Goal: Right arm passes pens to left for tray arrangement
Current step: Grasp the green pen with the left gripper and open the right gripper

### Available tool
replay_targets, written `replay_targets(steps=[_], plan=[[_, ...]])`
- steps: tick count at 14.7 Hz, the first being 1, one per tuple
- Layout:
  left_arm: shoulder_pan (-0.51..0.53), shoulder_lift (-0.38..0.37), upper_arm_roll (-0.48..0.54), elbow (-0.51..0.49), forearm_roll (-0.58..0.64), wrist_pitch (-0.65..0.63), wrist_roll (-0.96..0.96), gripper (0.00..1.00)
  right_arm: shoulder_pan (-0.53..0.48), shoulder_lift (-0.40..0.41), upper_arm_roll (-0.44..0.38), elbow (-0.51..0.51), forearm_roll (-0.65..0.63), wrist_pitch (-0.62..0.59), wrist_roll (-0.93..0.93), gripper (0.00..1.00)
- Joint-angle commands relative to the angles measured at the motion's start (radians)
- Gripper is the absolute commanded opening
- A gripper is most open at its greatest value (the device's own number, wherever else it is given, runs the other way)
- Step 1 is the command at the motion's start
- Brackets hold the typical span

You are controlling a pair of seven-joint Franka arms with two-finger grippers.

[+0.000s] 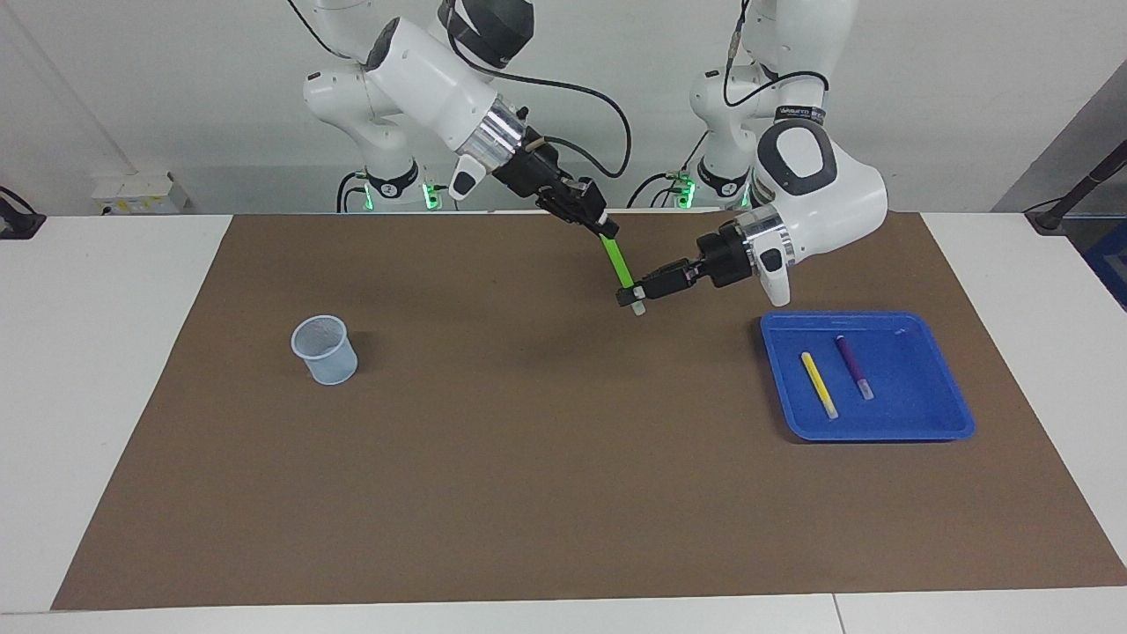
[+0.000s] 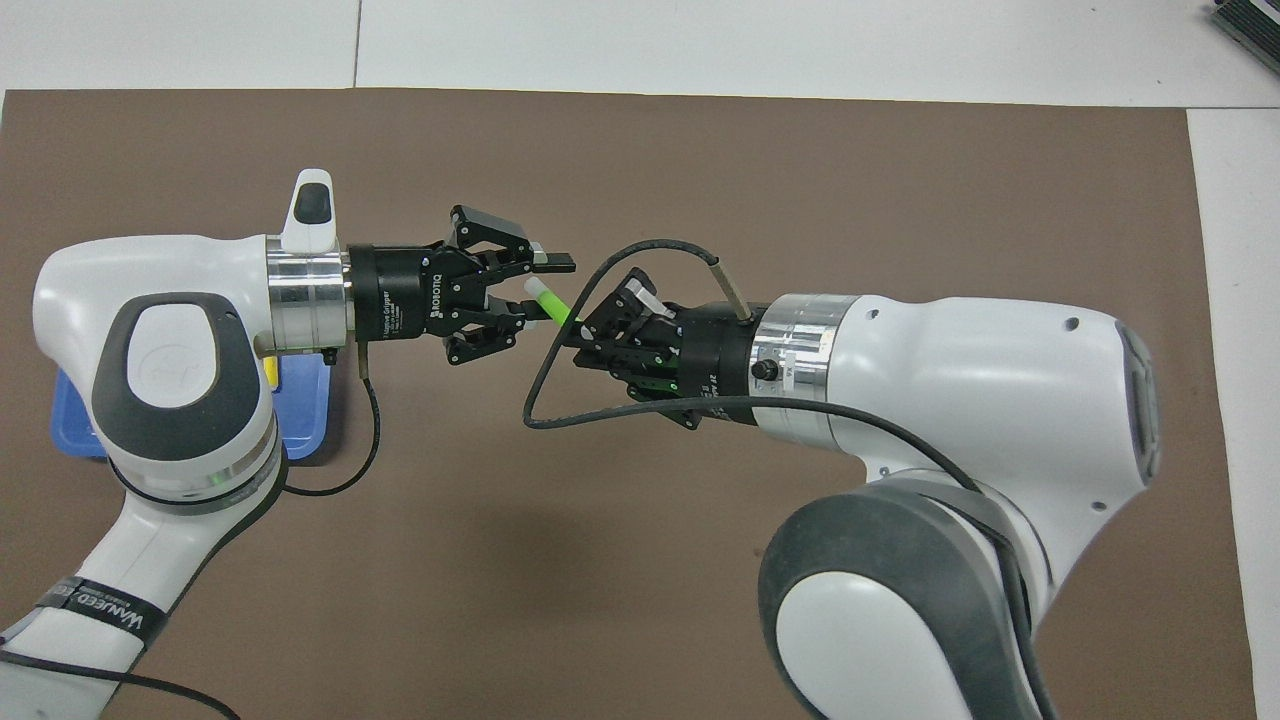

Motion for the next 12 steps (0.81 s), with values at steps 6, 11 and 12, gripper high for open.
replay_targets(steps=[6,11,12], plan=[[0.016,-0.034,0.002,-0.008,0.037,-0.019,0.029,0.0,-0.001,-0.008,0.002,-0.02,0.028,-0.008,0.001,0.0],[0.016,-0.034,0.002,-0.008,0.045,-0.018,0.025,0.0,-0.003,-0.014,-0.001,-0.018,0.01,-0.049,0.003,1.0],[0.018,-0.034,0.003,-0.008,0.046,-0.019,0.025,0.0,-0.009,-0.015,-0.004,-0.018,-0.002,-0.078,-0.003,1.0]])
